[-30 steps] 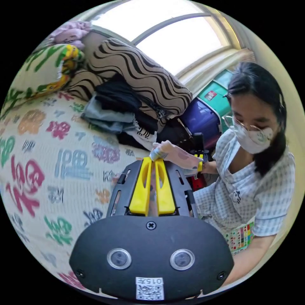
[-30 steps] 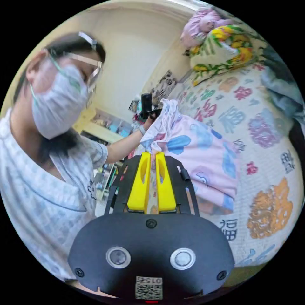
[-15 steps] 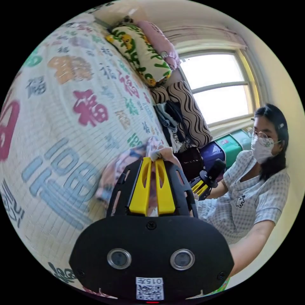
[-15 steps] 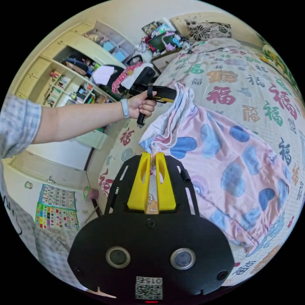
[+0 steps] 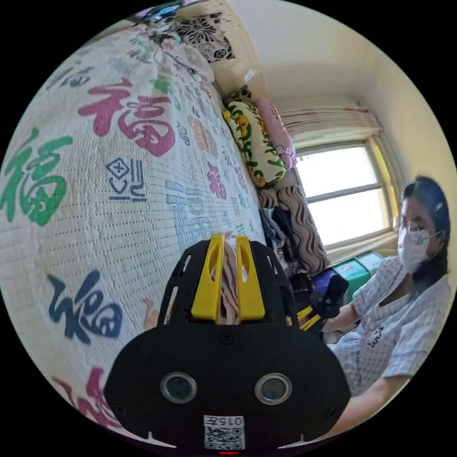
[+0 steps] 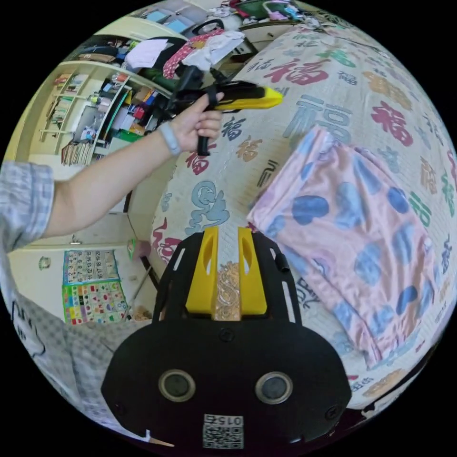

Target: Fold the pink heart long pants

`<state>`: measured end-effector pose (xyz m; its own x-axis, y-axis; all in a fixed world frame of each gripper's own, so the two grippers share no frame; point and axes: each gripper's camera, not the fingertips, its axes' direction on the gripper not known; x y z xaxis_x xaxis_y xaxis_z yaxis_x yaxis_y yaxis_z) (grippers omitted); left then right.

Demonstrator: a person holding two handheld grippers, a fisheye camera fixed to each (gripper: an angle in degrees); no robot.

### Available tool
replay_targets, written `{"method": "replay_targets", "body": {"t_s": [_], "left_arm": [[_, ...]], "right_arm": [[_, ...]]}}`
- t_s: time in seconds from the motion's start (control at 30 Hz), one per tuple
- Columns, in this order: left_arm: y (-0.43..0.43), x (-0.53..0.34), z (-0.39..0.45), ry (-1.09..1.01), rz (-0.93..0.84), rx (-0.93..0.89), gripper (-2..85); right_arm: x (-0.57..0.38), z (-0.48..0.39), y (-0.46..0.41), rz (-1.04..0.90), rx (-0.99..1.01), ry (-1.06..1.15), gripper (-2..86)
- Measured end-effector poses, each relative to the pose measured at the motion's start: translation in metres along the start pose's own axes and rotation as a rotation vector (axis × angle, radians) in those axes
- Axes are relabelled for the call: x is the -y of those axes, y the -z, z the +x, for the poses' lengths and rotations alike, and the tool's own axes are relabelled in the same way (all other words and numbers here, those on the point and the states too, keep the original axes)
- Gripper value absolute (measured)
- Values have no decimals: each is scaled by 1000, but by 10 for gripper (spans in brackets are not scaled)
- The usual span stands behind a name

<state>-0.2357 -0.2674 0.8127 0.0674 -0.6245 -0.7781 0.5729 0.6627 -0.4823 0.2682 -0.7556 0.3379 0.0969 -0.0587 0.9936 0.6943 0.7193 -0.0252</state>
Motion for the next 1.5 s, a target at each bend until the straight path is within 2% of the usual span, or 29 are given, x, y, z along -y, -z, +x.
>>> {"method": "replay_targets", "body": {"t_s": [0.13, 0.27, 0.33, 0.47, 0.53, 0.67, 0.77, 0.93, 1.1, 1.23, 1.37, 1.5], "left_arm": [[-30, -22, 70, -96, -132, 245, 66], [-93, -24, 94, -184, -217, 353, 63], [-129, -18, 87, -176, -284, 435, 58], [-148, -19, 71, -118, -334, 550, 20], [-148, -25, 67, -73, -331, 577, 21], [-148, -24, 82, -15, -308, 563, 58], [-172, -9, 119, -133, -302, 404, 71], [-302, 36, 168, -384, -527, 301, 94], [-422, 49, 181, -506, -734, 333, 92], [-488, 37, 175, -535, -941, 395, 54], [-503, 35, 177, -539, -944, 419, 7], [-500, 52, 177, -441, -814, 437, -2]], "right_arm": [[-21, 54, 43, 49, -194, -149, 42], [-42, 143, 61, 7, -424, -387, 3], [-48, 165, 59, -12, -398, -400, -1], [-60, 183, 22, -120, -338, -371, -4], [-67, 181, 18, -71, -380, -343, -4], [-78, 191, 55, 40, -335, -378, 4], [-113, 214, 104, 194, -299, -485, 37], [-187, 278, 137, 332, -153, -722, 59], [-214, 322, 130, 360, 20, -794, 80], [-230, 347, 130, 392, 123, -825, 54], [-254, 360, 141, 403, 226, -799, 20], [-270, 359, 156, 387, 167, -760, 11]]}}
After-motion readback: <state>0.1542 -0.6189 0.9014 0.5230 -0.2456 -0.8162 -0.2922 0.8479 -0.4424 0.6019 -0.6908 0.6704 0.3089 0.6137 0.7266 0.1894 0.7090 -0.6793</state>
